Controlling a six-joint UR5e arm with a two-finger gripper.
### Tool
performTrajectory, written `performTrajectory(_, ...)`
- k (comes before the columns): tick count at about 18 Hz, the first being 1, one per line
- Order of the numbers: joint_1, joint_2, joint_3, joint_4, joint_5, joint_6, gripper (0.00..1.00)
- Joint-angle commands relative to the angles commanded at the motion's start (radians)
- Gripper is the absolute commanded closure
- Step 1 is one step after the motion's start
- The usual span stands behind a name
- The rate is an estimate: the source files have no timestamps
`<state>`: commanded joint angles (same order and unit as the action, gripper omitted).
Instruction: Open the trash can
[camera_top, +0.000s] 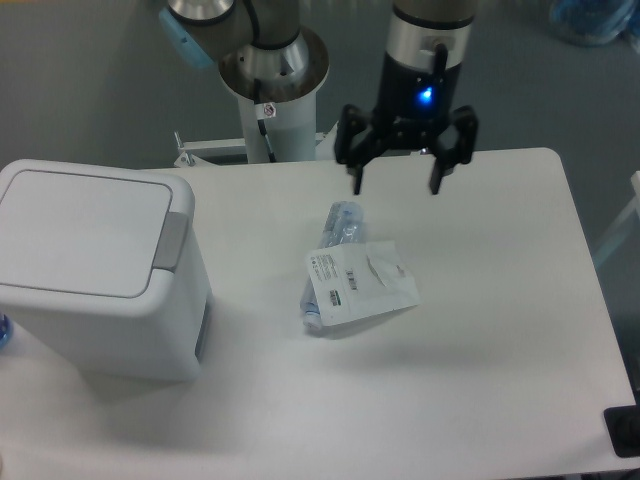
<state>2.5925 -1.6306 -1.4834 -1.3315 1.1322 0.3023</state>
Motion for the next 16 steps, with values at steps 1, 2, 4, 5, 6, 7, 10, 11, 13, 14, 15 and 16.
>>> performTrajectory(1,-0.014,-0.003,0.0,0.0,-0.015,-0.014,0.0)
performTrajectory(2,-0.032,-0.006,-0.002,0.0,-0.026,-0.025,0.0)
performTrajectory(4,-0.069,-0.014,-0.005,0.0,-0.035,-0.038,0.0)
performTrajectory(5,-0.089,-0.027,-0.005,0.003,-0.035,-0.04,0.0)
performTrajectory(6,-0.11,-0.037,-0.005,0.006,-0.035,-0.04,0.0)
performTrajectory(7,-0.129,-0.046,-0.005,0.006,-0.034,-0.04,0.0)
performTrajectory(10,-0.155,-0.061,-0.008,0.023,-0.034,-0.042,0.0)
performTrajectory(11,-0.166,-0.067,-0.009,0.029,-0.032,-0.042,0.0)
performTrajectory(13,-0.167,-0.077,-0.008,0.034,-0.034,-0.04,0.0)
performTrajectory(14,-0.17,-0.078,-0.008,0.035,-0.032,-0.04,0.0)
performTrajectory(15,-0.175,-0.08,-0.011,0.035,-0.032,-0.04,0.0)
performTrajectory(16,-0.178,-0.08,-0.014,0.035,-0.031,-0.04,0.0)
